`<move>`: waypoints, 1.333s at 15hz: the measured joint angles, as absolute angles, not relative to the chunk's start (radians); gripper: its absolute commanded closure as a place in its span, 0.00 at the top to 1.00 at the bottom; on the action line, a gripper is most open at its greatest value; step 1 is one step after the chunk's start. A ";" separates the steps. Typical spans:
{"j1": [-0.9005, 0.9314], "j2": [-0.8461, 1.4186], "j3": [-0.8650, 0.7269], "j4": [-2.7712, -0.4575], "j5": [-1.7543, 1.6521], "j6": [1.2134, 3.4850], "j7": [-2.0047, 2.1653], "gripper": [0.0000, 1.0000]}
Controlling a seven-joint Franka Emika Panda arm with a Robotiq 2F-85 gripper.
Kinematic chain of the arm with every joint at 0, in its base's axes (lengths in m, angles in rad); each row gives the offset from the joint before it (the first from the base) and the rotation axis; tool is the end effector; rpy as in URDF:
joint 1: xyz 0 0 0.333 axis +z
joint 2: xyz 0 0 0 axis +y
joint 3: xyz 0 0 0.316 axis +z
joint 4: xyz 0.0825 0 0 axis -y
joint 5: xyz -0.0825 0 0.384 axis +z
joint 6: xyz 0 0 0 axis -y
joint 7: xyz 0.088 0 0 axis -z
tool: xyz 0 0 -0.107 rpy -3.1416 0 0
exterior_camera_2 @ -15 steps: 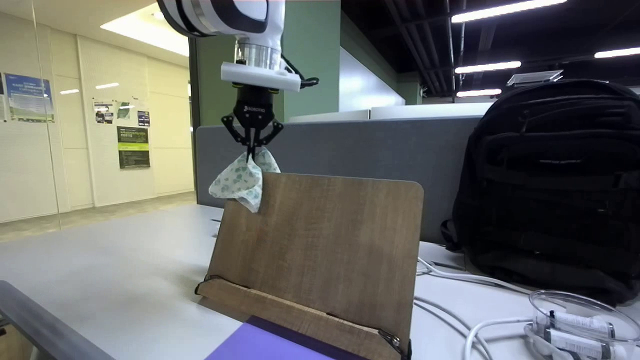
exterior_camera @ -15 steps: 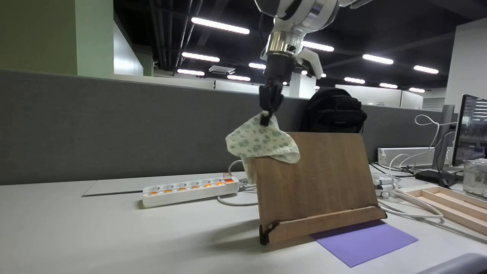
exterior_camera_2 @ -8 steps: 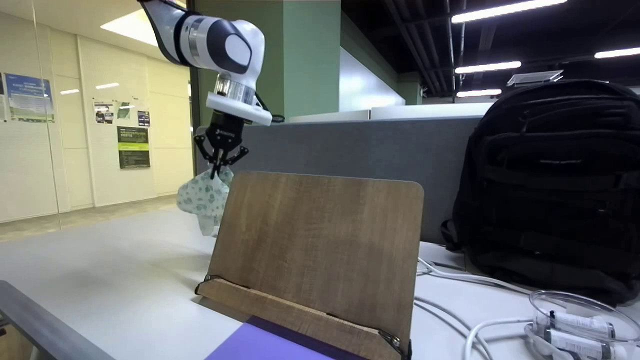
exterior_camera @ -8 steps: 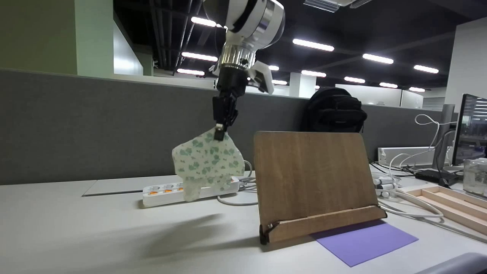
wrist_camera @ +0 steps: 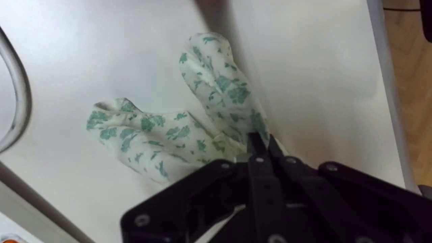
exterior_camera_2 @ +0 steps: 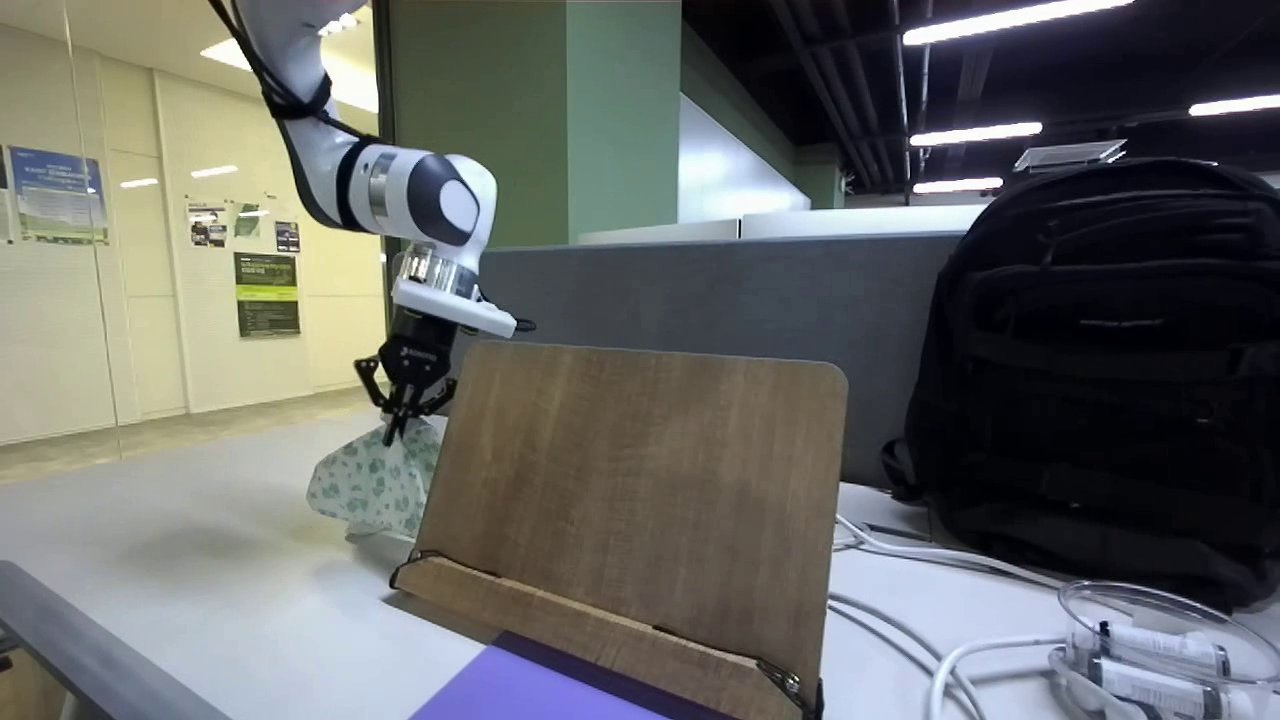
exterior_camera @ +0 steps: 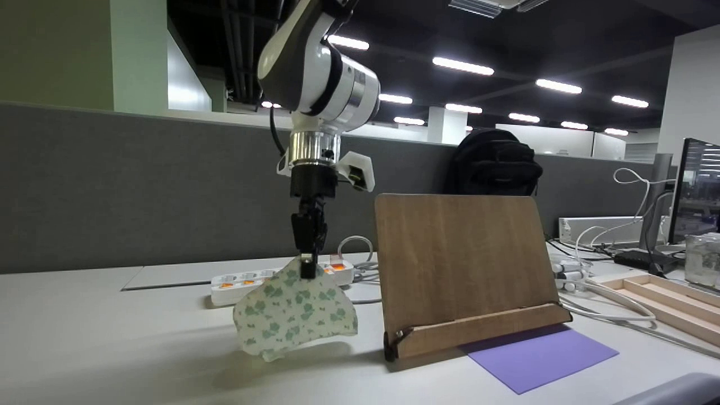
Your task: Unhang the cloth from the stand
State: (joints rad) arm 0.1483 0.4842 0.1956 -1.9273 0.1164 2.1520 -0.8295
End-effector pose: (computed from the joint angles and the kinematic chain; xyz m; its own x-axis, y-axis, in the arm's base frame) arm 0.5611 0.2027 0.2229 0.4583 0.8874 -0.0493 0.8400 -0.4506 -0.3022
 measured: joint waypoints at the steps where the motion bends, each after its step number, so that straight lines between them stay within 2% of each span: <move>1: 0.162 0.499 0.196 -1.923 0.079 2.164 -0.814 0.01; 4: 0.205 0.523 0.197 -1.909 -0.039 2.208 -0.761 0.01; 5: 0.218 0.526 0.198 -1.905 -0.075 2.220 -0.743 0.28; 6: 0.230 0.527 0.198 -1.901 -0.106 2.229 -0.728 0.29; 16: 0.219 0.527 0.202 -1.867 -0.123 2.125 -0.668 0.96; 18: 0.199 0.521 0.201 -1.854 -0.115 2.103 -0.663 1.00; 20: 0.180 0.509 0.199 -1.843 -0.117 2.099 -0.657 1.00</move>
State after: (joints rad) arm 0.1799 0.5092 0.1985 -1.8430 -0.1166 2.0990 -0.6567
